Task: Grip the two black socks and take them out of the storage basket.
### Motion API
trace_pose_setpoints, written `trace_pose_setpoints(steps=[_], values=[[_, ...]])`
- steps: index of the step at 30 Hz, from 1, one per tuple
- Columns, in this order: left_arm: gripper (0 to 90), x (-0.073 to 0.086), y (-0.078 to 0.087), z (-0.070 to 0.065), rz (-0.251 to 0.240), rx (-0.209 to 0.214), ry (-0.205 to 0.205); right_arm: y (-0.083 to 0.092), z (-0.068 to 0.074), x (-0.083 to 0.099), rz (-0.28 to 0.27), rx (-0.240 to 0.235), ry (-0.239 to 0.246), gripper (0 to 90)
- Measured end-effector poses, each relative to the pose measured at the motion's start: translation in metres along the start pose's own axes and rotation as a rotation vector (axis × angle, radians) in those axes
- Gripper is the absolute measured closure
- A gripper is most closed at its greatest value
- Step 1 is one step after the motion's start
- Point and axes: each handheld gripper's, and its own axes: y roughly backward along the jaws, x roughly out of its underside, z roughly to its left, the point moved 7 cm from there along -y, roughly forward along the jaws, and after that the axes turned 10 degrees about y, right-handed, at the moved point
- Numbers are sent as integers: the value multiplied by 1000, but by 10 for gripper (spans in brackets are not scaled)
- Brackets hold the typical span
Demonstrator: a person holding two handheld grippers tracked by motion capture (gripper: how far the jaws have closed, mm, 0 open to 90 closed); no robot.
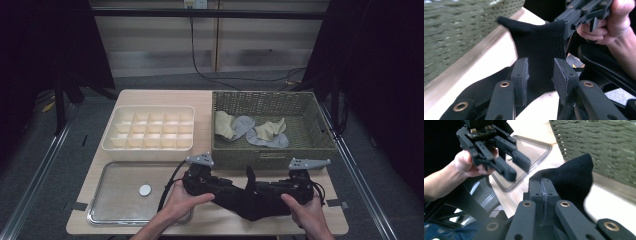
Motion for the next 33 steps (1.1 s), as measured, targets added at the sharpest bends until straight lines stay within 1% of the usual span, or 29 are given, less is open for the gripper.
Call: trace_pose_setpoints(steps=[1,2,3,5,6,7,8,10,12,14,15,16,18,19,22,23,25,26,28,31,33], values=[[638,1,-2,-1,12,-2,-7,-2,1,-1,3,1,11,894],[637,3,-3,-2,13,-6,-7,-3,2,-2,4,-1,16,892],[635,4,-2,-1,20,-10,-13,-2,3,-2,5,-1,17,892],[635,5,1,1,16,-17,-7,2,3,-1,1,1,11,892],[635,6,4,4,10,-29,-2,4,2,0,-4,1,11,892],[635,6,5,6,10,-35,-6,7,3,1,-8,-1,11,892],[634,6,7,8,-1,-44,5,9,3,2,-9,-1,11,892],[631,5,7,9,-3,-44,9,12,4,5,-10,9,12,892],[626,6,7,8,8,-47,-1,15,4,7,-11,13,11,892],[627,9,11,9,30,-60,-16,20,6,7,-20,13,9,891],[627,10,13,10,29,-64,-17,23,7,6,-28,10,6,891],[627,11,16,12,23,-64,-10,26,8,6,-30,17,14,891],[627,13,23,17,12,-79,5,33,10,6,-40,22,12,887],[628,13,26,19,7,-83,17,36,11,7,-38,24,10,885],[627,17,37,26,-5,-106,28,40,10,12,-25,41,15,873],[627,18,40,27,-11,-109,32,40,9,14,-23,49,15,870],[621,20,44,29,-21,-112,46,35,6,18,-16,48,4,870],[613,21,47,31,-23,-125,50,33,4,19,-8,53,3,865],[610,22,51,32,-19,-135,47,24,-3,23,12,57,-10,865],[603,24,56,33,-31,-137,55,12,-11,24,38,63,-14,861],[594,25,58,34,-23,-143,51,5,-15,23,59,70,-20,857]])
